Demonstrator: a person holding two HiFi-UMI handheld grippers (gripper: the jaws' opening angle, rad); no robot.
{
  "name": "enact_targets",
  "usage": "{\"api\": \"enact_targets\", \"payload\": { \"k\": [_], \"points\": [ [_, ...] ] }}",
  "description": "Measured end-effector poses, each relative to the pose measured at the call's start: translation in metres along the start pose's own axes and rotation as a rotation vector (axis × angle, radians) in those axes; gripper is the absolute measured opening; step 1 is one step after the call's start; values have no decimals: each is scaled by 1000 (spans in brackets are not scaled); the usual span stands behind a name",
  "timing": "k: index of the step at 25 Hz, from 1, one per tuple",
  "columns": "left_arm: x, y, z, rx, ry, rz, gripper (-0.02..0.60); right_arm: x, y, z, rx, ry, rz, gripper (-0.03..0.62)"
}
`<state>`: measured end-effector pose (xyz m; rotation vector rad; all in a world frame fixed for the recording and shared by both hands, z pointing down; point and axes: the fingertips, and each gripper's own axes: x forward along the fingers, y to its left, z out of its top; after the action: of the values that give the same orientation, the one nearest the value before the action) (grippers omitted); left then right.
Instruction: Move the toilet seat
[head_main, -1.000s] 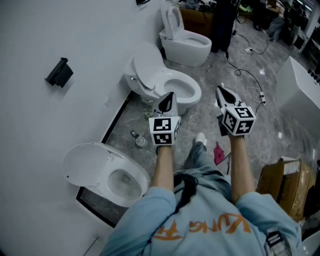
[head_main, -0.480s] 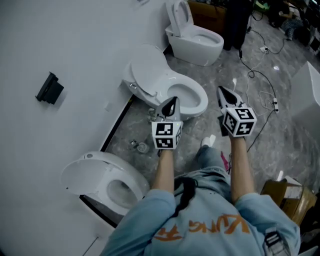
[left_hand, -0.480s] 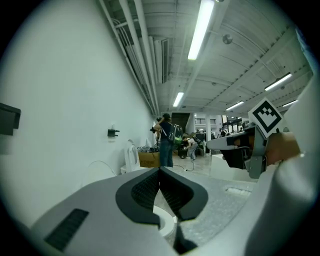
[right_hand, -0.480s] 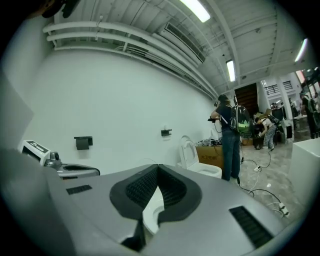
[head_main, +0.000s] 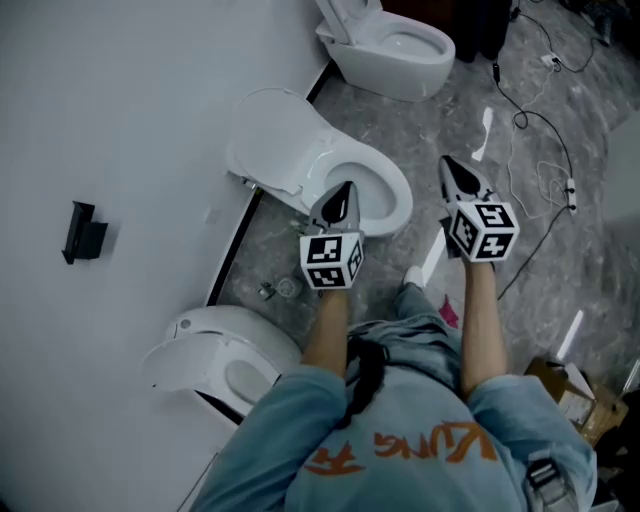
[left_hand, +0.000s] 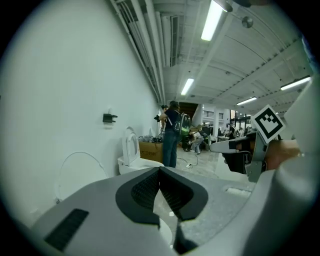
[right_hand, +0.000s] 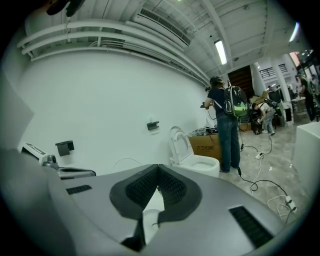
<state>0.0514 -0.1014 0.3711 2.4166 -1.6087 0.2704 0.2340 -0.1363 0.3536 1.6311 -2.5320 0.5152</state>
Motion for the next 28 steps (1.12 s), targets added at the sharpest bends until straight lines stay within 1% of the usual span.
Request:
{"api": "enact_targets", "payload": {
  "k": [2,4,8,12,14,16,21,25,28],
  "points": [
    [25,-4,3,-2,8,-10,2,15,-28,11,16,-7,-10,0],
    [42,1,-2,-6,36,-5,2,33,-38,15,23,1,7,0],
    [59,15,-19,-44,96,11,2,68,-25,5,5,50,96,0],
    [70,37,-45,-90,142,16,2,101,-2,-18,-14,117,164,0],
    [77,52,-61,-122,164,27,2,114,10,-34,-57,159,201,0],
    [83,59,-80,-152,193,33,2,122,13,-52,-87,202,226,0],
    [83,46,-144,-184,323,4,2,133,0,-107,-76,335,215,0],
    [94,41,-185,-218,373,-6,2,145,-9,-153,-81,408,223,0],
    [101,29,-222,-237,411,-31,2,145,-13,-195,-83,467,234,0]
  ]
}}
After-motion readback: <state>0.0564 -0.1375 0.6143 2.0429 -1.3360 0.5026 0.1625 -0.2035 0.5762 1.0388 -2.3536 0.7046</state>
